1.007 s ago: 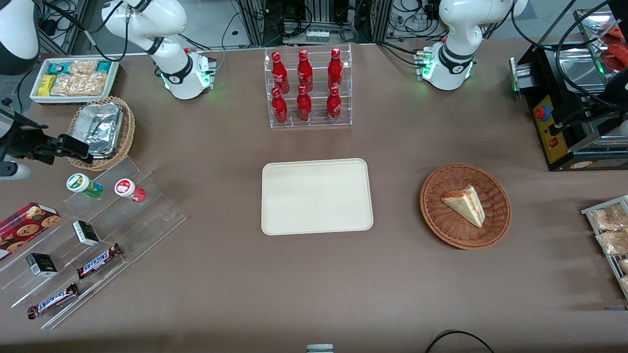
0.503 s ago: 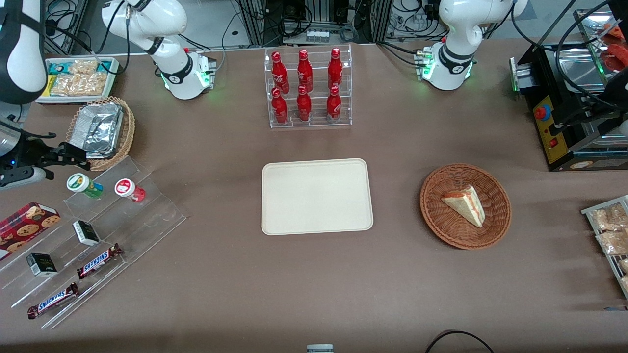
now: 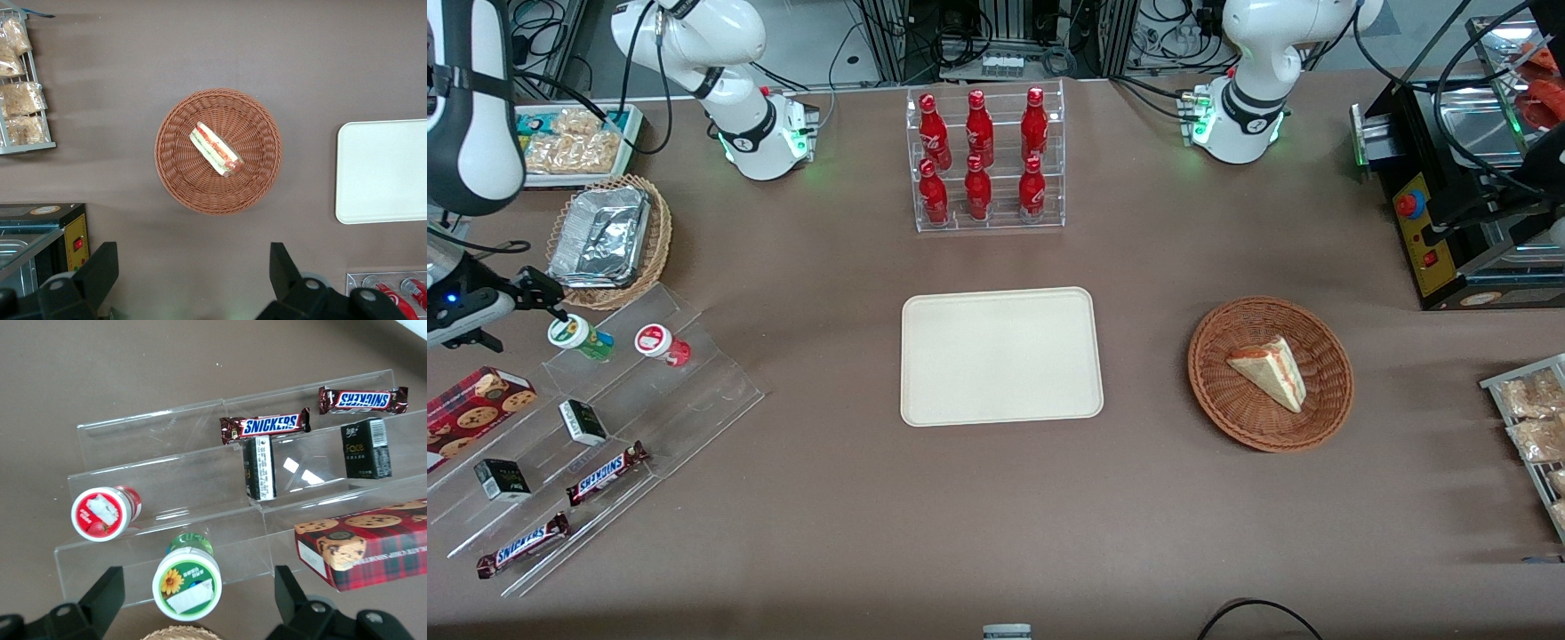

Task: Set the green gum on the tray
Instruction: 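Move the right gripper down over the green-lidded gum jar on the rack, then close the right gripper on the green-lidded gum jar and lift it, then carry the gum jar with the right gripper over the cream tray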

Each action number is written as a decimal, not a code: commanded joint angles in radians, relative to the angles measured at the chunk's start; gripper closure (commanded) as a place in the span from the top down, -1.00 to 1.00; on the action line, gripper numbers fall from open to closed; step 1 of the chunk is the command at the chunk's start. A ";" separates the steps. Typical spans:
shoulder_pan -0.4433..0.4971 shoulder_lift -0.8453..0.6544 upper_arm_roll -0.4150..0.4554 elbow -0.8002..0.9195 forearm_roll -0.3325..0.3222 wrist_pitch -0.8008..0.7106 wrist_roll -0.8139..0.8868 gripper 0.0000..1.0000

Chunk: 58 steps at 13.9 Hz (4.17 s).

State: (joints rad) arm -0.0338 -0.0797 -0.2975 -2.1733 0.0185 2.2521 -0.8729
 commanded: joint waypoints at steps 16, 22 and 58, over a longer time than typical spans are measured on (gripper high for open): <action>-0.003 0.035 -0.015 -0.111 0.001 0.130 -0.015 0.99; -0.005 0.041 -0.015 -0.111 0.001 0.139 -0.017 0.31; 1.006 0.457 0.006 0.582 -0.002 -0.353 1.598 -1.00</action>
State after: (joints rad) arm 0.9503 0.2897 -0.2768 -1.6594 0.0175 1.8742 0.6584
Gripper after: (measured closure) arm 0.414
